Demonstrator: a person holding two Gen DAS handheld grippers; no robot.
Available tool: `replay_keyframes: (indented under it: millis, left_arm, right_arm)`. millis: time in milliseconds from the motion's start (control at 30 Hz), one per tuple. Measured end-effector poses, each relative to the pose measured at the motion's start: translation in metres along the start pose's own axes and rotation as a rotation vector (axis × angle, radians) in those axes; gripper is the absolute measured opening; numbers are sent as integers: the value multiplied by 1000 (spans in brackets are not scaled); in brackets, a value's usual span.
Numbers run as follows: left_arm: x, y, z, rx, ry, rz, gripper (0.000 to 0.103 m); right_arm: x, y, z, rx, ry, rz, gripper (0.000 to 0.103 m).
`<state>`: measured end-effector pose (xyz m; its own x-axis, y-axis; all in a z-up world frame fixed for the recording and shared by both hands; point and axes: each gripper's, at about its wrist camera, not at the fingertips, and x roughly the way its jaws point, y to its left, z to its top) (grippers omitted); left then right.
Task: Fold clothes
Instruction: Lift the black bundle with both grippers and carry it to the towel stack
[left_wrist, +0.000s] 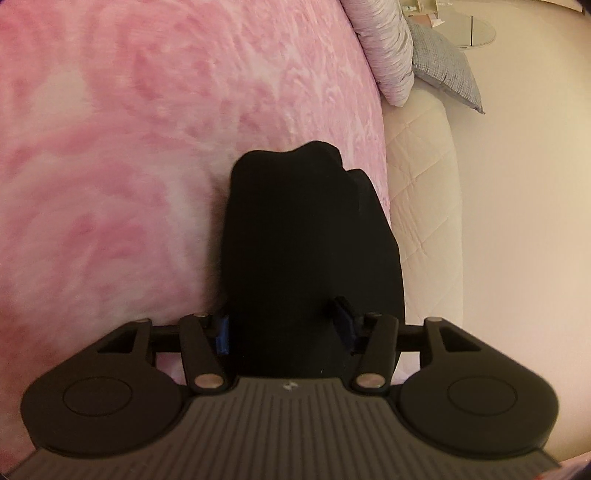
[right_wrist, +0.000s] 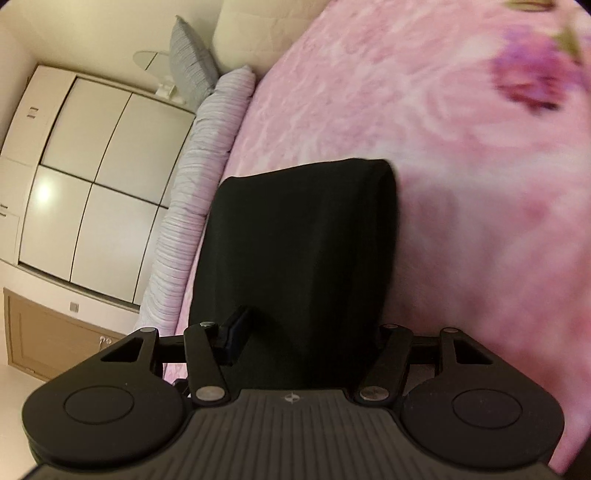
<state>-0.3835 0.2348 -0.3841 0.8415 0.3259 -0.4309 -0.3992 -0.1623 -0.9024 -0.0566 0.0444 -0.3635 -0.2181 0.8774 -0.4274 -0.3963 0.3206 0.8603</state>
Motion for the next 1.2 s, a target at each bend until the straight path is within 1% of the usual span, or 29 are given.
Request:
replay_keyframes:
  millis: [33,67,100,133,167,200,267,333,433,533,633,700,833,900,1000,1100,1200]
  left_arm:
    - [3,-1,2,-3,3,-4,45]
    - [6,-2,3,-6,6,-9,37]
    - [8,-3,5,-9,9,-13,29]
    - [11,-4,7,-12,11,-17,25]
    - [14,-5,9,-15,14,-21,21]
    - [17,-6,10,-18,17,-26,20]
    - [20,-10,13,-27,23,-37,18]
    - [13,-20,13,-49,28,-62,18]
    - [-5,-38,13,-85,28,-93,18]
    - [-35,-63,11,-120,6,-109,18]
    - [-85,-87,7,-155,-40,-116,18]
    - [-127,-103,3,-188,-92,-121,18]
    - [-224,-133,-7,-233,-236,-123,18]
    - [-279,-144,-14,-242,-329,-129,18]
    - [-362,-152,-26,-254,-479,-149,18]
    - [-439,-133,-31,-272,-609,-166,18]
    - [-516,-110,-36,-290,-735,-182,18]
  right_arm:
    - [5,1,1,-6,-1,-8,45]
    - [10,0,2,-5,-1,-8,35]
    - [12,-4,3,9,-2,5,30]
    - [12,-8,4,26,-4,20,26]
    - [11,-11,6,47,-4,31,25]
    - [8,-10,6,62,-2,29,24]
    - [3,-6,7,86,1,19,23]
    - [-2,6,10,94,11,7,23]
    - [-17,36,17,92,37,-4,23]
    - [-35,76,22,66,66,-5,22]
    - [-49,118,24,49,119,2,23]
    - [-58,152,20,35,167,17,23]
    - [-60,226,3,-4,292,60,22]
    - [-55,265,-12,-22,371,96,22]
    - [-40,324,-44,-75,500,171,23]
    - [-18,385,-88,-144,622,254,22]
    - [5,441,-147,-218,737,323,23]
